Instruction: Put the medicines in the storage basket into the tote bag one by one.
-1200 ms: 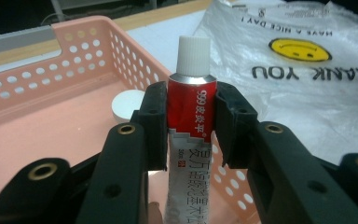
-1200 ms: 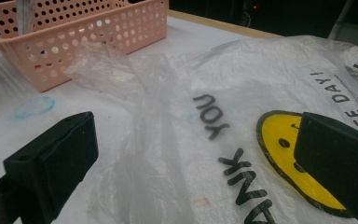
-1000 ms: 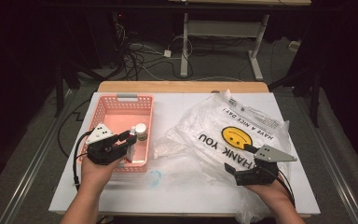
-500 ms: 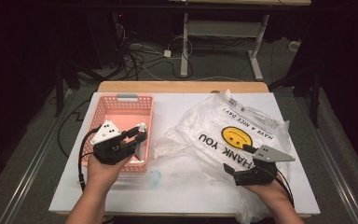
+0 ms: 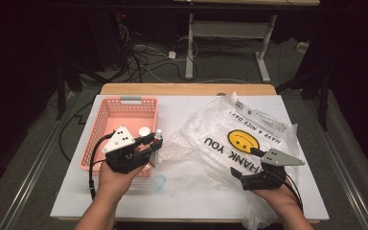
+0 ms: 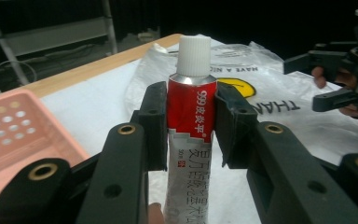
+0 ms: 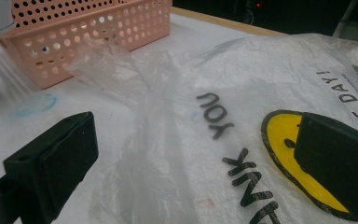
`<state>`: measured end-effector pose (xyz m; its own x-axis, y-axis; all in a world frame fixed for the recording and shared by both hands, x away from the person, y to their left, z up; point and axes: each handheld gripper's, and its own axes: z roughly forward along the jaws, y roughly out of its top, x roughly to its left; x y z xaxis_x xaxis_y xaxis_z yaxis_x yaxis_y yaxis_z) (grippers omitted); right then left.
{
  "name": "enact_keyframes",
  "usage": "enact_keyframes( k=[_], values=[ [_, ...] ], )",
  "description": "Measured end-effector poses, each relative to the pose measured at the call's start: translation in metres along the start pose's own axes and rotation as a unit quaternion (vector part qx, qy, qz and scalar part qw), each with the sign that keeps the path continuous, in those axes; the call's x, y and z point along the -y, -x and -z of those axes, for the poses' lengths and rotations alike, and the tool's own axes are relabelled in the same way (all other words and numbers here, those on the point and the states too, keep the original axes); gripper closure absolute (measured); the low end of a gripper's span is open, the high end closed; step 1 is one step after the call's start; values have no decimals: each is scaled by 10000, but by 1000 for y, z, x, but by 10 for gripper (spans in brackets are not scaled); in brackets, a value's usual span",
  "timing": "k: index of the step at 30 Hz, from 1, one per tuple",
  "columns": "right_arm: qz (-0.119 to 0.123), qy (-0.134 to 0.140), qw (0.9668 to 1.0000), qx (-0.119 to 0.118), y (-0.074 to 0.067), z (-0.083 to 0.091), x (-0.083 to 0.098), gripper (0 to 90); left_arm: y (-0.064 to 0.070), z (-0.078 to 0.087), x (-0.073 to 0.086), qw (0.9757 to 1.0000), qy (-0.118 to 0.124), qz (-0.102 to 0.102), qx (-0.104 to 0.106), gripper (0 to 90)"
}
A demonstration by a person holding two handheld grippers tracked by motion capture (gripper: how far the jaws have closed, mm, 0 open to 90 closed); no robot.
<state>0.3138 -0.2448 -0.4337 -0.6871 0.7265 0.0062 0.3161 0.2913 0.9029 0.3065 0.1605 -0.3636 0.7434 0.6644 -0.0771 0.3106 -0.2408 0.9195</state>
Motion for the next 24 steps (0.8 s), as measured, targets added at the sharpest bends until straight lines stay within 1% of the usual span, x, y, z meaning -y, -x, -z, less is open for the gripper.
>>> enact_keyframes(
  k=[3,8,9,10,11,13,16,18,20,21,23,24],
  values=[
    [-17,-16,10000,-15,0,0,0,0,6,-7,1,9999,-47,-36,115,660],
    [-17,-13,10000,-36,0,0,-1,0,13,-18,7,9996,-144,-60,226,659],
    [-1,-16,10000,-54,0,0,-1,5,15,-20,8,9995,-145,-69,285,659],
    [0,-25,10000,-69,0,1,-2,7,17,-23,10,9992,-129,-121,350,659],
    [45,-19,10000,-81,0,1,-2,7,20,-25,12,9991,-150,-166,362,659],
    [31,-29,9999,-93,-2,1,-3,9,24,-31,15,9988,-252,-217,367,659],
    [47,-9,9999,-125,-4,-1,-5,13,29,-39,20,9984,-338,-221,395,659],
    [-81,26,9998,-202,-6,-2,-8,18,31,-43,24,9980,-413,-226,421,659],
    [27,25,9998,-198,-10,-5,-13,23,32,-46,26,9976,-459,-200,469,659],
    [43,32,9998,-214,-11,-6,-15,26,33,-47,27,9975,-489,-193,479,659],
    [82,15,9997,-213,-13,-9,-20,38,34,-49,30,9974,-515,-213,462,659],
    [170,-6,9997,-202,-13,-11,-22,44,35,-49,31,9972,-548,-247,434,659]
  ],
)
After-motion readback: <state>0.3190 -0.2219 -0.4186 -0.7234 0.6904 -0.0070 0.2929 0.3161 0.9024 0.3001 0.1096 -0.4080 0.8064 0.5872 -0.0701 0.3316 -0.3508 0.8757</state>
